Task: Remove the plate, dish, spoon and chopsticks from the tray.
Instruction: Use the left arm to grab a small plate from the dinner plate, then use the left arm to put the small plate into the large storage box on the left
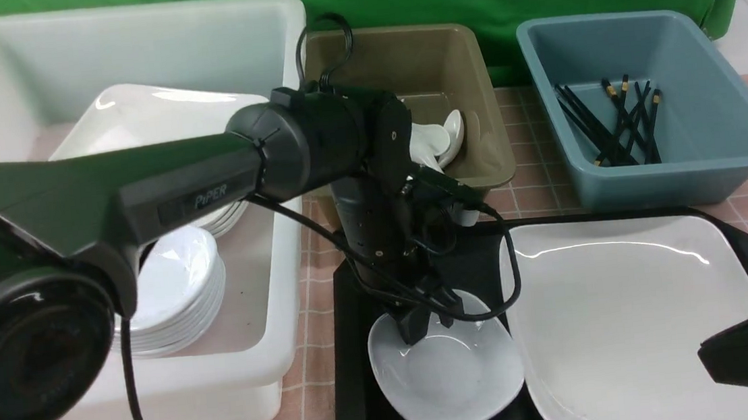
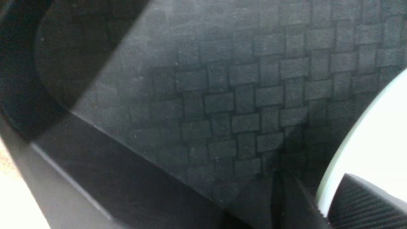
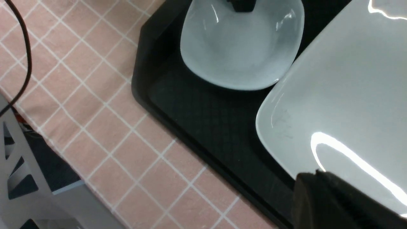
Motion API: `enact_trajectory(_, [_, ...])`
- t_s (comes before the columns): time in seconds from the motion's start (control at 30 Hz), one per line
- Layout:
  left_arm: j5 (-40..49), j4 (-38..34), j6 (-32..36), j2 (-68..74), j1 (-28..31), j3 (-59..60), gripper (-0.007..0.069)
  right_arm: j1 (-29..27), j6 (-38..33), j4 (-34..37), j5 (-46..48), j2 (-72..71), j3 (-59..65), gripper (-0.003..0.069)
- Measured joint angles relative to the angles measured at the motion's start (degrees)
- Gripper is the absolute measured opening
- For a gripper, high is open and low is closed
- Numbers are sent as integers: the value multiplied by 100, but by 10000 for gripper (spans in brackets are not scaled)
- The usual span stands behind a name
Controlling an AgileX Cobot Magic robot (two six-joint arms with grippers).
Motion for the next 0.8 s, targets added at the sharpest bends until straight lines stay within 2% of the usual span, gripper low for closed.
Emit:
enact_trajectory(0.2, [554,-307,-203,-281,78,-448,31,0,-5,11,-155,0,4,30])
enact_trajectory(0.5, [719,-1538,-490,-1129,514,-1120,12,0,-51,170,-207,0,-654,30])
enact_trajectory(0.63, [721,-1609,-583,-1696,1019,-1055,11,15,-341,611,-183,69,-1317,30])
enact_trajectory(0.8, [722,-1622,-512,-2693,2227,-286,11,524,-729,1120,32,691,-2379,30])
